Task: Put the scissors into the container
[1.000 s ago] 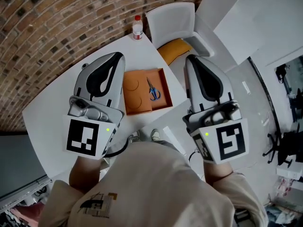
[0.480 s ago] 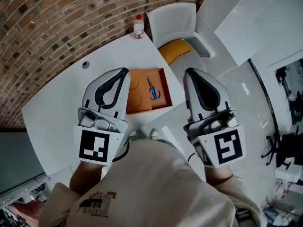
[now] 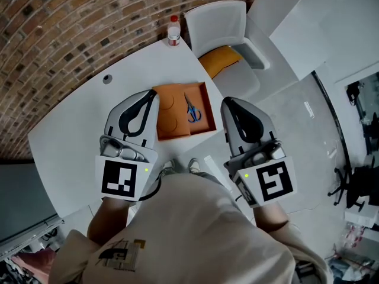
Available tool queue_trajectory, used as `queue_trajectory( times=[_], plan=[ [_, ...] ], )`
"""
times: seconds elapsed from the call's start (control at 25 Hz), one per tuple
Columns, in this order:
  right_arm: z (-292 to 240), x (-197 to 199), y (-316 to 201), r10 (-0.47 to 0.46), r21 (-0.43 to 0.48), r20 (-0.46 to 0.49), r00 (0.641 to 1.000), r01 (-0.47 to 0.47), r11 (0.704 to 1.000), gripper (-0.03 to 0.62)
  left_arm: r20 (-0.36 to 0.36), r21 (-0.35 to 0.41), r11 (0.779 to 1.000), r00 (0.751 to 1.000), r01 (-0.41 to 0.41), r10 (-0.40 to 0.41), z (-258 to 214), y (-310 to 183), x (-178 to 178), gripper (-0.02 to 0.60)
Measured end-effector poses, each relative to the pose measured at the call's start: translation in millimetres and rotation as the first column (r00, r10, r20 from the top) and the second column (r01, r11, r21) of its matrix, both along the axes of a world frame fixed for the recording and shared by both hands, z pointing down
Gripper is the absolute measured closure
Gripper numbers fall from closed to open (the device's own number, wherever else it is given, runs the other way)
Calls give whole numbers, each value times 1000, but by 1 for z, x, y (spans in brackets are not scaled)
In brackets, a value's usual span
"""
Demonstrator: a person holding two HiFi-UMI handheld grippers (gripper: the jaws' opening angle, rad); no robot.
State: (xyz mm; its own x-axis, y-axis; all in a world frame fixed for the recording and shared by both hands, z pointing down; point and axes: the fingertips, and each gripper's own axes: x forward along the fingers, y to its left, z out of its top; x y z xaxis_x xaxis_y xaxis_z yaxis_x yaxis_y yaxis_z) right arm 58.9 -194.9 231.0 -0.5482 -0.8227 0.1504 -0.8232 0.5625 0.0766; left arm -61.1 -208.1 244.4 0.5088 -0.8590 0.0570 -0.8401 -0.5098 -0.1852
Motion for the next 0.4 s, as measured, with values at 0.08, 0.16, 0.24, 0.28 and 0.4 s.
queue_trajectory(
  times=[0.08, 0.16, 0.24, 0.28, 0.4],
  plan=[
    [1, 0, 0, -2, -2, 1, 1000, 2, 1000, 583, -1, -2, 1000, 1000, -4, 4, 1, 1, 1, 571],
    [2, 0, -1, -4, -7, 1, 1000, 4, 1000, 583, 2, -6, 1000, 1000, -7, 7, 2, 1, 3, 571],
    [4, 1, -1, -6, -11, -2, 1000, 6, 1000, 583, 2, -8, 1000, 1000, -10, 10, 3, 1, 4, 571],
    [5, 1, -2, -8, -14, -4, 1000, 8, 1000, 583, 1, -10, 1000, 1000, -11, 11, 3, 1, 5, 571],
    [8, 1, -2, -10, -23, -11, 1000, 10, 1000, 583, 4, -14, 1000, 1000, -14, 14, 4, 1, 6, 571]
  ],
)
